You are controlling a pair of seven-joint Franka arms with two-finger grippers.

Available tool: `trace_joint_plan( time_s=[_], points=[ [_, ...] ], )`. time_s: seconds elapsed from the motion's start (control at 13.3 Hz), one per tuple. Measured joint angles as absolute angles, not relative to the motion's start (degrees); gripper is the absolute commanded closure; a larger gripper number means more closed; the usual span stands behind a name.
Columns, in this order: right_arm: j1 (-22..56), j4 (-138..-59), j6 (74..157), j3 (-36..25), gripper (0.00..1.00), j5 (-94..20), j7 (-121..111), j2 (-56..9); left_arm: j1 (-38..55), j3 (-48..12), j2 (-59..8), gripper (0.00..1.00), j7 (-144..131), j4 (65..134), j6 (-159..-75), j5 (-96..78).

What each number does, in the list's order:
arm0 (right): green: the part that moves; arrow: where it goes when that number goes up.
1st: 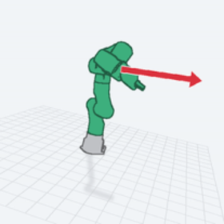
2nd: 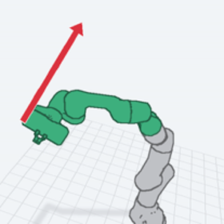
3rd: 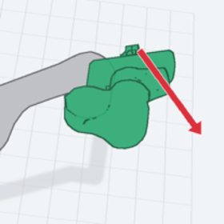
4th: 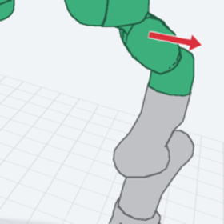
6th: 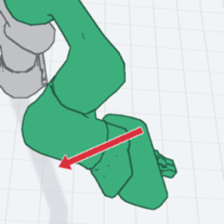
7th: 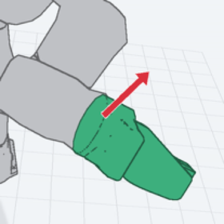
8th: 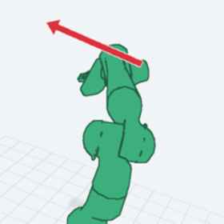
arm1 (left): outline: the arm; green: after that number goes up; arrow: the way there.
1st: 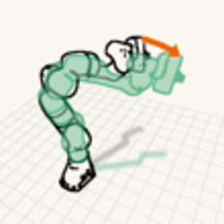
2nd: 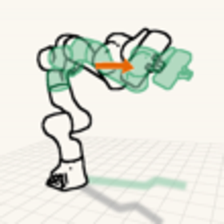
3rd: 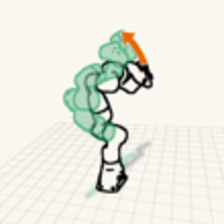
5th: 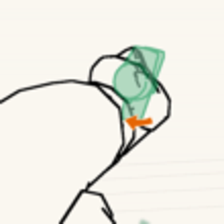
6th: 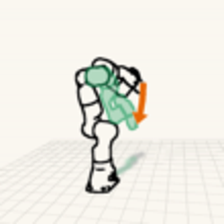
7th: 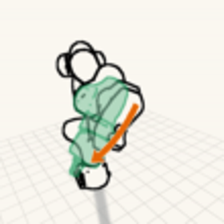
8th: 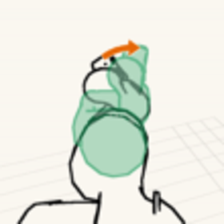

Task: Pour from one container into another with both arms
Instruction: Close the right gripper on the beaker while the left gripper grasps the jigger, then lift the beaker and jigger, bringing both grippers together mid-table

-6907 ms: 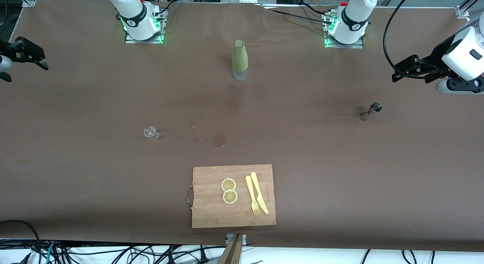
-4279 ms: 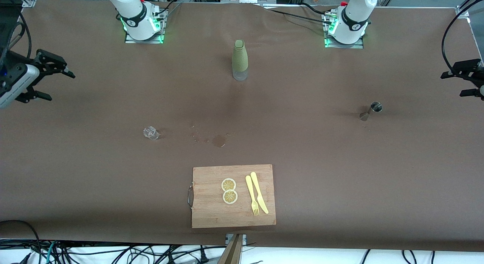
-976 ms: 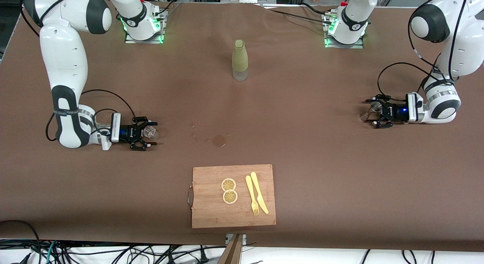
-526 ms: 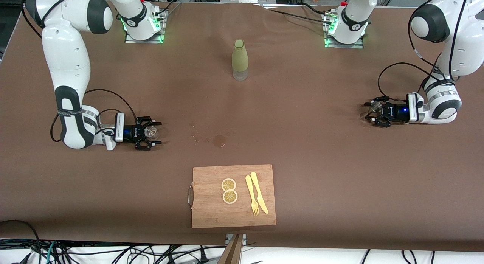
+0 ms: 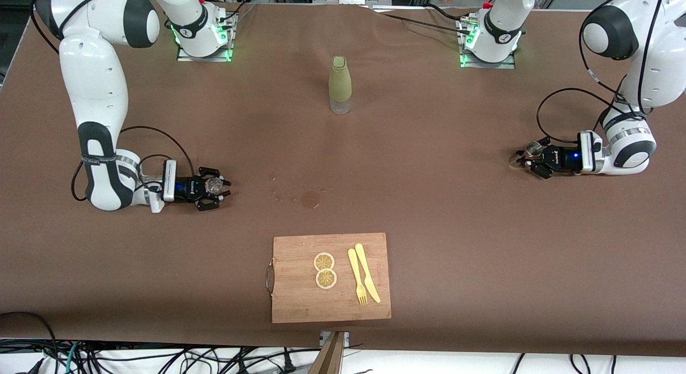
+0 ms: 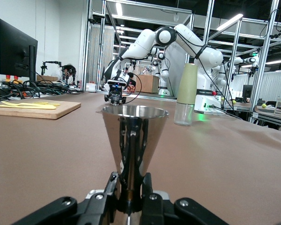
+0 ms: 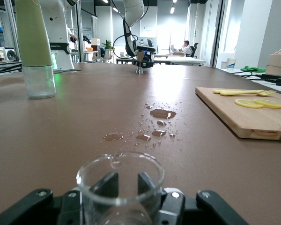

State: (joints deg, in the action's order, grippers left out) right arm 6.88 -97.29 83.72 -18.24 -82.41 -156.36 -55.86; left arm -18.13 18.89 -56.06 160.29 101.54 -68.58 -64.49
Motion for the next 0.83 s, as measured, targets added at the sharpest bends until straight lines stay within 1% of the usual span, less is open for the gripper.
trace_joint_plan(
  time_s=[0.45,0.6,0.83],
  points=[
    [6.9,-95.4,83.4,-18.2,1.00,-82.5,-155.8,-55.8,-17.2,18.7,-55.3,1.00,158.4,100.1,-68.7,-64.5],
    [7.4,-94.3,82.8,-18.2,1.00,-82.6,-155.1,-55.0,-14.0,18.4,-53.7,1.00,157.7,99.3,-68.8,-65.0],
    [9.2,-94.2,82.8,-18.2,1.00,-82.6,-152.9,-52.3,-6.4,17.6,-52.4,1.00,156.6,99.3,-70.1,-71.6]
  ],
)
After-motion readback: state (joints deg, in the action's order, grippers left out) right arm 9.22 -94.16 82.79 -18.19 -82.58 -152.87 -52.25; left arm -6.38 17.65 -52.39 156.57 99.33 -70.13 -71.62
